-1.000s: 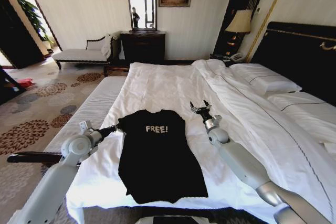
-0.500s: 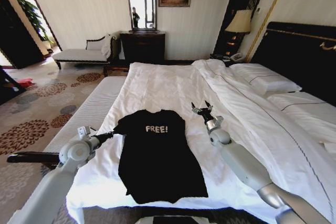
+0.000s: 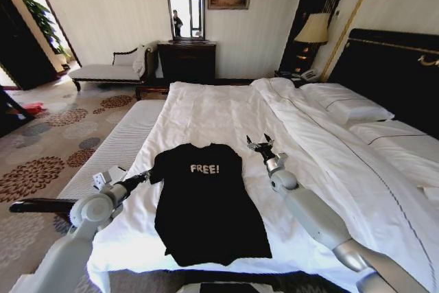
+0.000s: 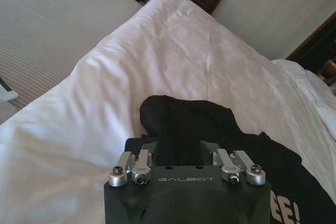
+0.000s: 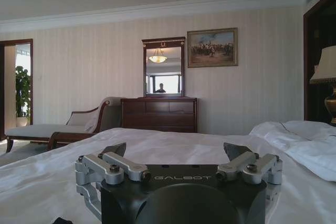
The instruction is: Fold the clothes on the bed.
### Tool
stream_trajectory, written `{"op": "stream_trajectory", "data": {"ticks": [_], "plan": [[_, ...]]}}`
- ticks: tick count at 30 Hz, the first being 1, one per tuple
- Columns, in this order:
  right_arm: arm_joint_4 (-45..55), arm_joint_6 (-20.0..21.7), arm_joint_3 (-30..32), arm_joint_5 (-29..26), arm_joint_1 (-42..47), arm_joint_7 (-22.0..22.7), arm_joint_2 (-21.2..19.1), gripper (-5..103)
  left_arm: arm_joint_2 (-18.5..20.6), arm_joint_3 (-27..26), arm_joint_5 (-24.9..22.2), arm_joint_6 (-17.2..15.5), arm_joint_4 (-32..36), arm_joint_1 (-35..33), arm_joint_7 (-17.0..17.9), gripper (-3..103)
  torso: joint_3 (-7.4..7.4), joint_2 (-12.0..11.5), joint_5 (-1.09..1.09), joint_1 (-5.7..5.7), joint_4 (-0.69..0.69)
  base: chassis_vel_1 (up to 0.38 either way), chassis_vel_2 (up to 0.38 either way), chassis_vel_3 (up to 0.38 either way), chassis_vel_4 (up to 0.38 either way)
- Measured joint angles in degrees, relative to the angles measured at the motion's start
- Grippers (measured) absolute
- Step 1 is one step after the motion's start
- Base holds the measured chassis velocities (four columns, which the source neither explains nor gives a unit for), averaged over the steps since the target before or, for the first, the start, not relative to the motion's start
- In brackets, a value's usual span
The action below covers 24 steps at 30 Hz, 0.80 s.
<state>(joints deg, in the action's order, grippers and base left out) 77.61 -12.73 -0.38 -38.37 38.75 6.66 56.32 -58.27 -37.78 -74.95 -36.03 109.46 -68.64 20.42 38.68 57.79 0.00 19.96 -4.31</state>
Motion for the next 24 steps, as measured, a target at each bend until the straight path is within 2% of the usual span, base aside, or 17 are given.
{"op": "stream_trajectory", "data": {"ticks": [1,3,4,6,7,8,9,13,20,24], "plan": [[-0.07,0.01,-0.13,0.0,-0.09,0.02,0.0,100,-0.4,0.19,-0.12,0.0,-1.6,0.8,-0.15,51,0.0,0.0,0.0,0.0,-0.01,0.0,0.0,0.0,0.0],[-0.24,0.02,-0.41,-0.02,-0.19,0.14,-0.01,100,-1.23,0.67,-0.46,-0.19,-5.64,2.54,-1.48,62,0.01,0.0,0.0,0.0,-0.01,0.0,0.0,0.0,0.0],[-0.24,0.02,-0.41,-0.02,-0.19,0.14,-0.01,100,-1.23,0.67,-0.46,-0.19,-5.64,2.54,-1.48,62,0.01,0.0,0.0,0.0,-0.01,0.0,0.0,0.0,0.0],[-0.45,0.04,-0.61,-0.03,-0.19,0.2,-0.01,100,-1.73,0.82,-1.49,-0.6,-8.65,3.57,-3.47,74,0.01,0.0,-0.01,0.0,0.0,0.0,0.0,0.0,0.0],[-0.66,0.04,-0.7,0.02,-0.16,0.21,-0.01,100,-1.94,0.76,-2.33,-0.89,-10.29,4.13,-4.9,74,0.0,0.0,0.0,0.0,0.01,0.0,0.0,0.0,0.0],[-0.85,0.04,-0.73,0.08,-0.13,0.21,-0.01,100,-2.06,0.62,-2.72,-1.03,-11.73,4.56,-6.3,79,0.01,0.0,-0.01,0.0,0.01,0.0,0.0,0.0,0.0],[-0.85,0.04,-0.73,0.08,-0.13,0.21,-0.01,100,-2.06,0.62,-2.72,-1.03,-11.73,4.56,-6.3,79,0.01,0.0,-0.01,0.0,0.01,0.0,0.0,0.0,0.0],[-1.44,0.04,-0.76,0.23,-0.09,0.19,0.04,100,-1.91,-1.15,-4.79,-1.7,-16.16,5.8,-9.84,98,0.01,0.0,0.0,0.0,0.0,0.0,0.0,0.0,0.0],[-2.23,0.03,-1.28,0.53,-0.52,0.17,0.53,100,-1.36,-0.86,-5.29,-1.13,-18.91,7.04,-11.91,100,0.0,0.0,0.0,0.0,0.02,0.0,0.0,0.0,0.0],[-2.35,0.02,-2.11,0.54,-0.98,0.38,0.82,100,-2.79,1.17,-4.88,-0.37,-21.23,9.74,-12.1,100,0.0,0.0,0.0,0.0,0.0,0.0,0.0,0.0,0.0]]}}
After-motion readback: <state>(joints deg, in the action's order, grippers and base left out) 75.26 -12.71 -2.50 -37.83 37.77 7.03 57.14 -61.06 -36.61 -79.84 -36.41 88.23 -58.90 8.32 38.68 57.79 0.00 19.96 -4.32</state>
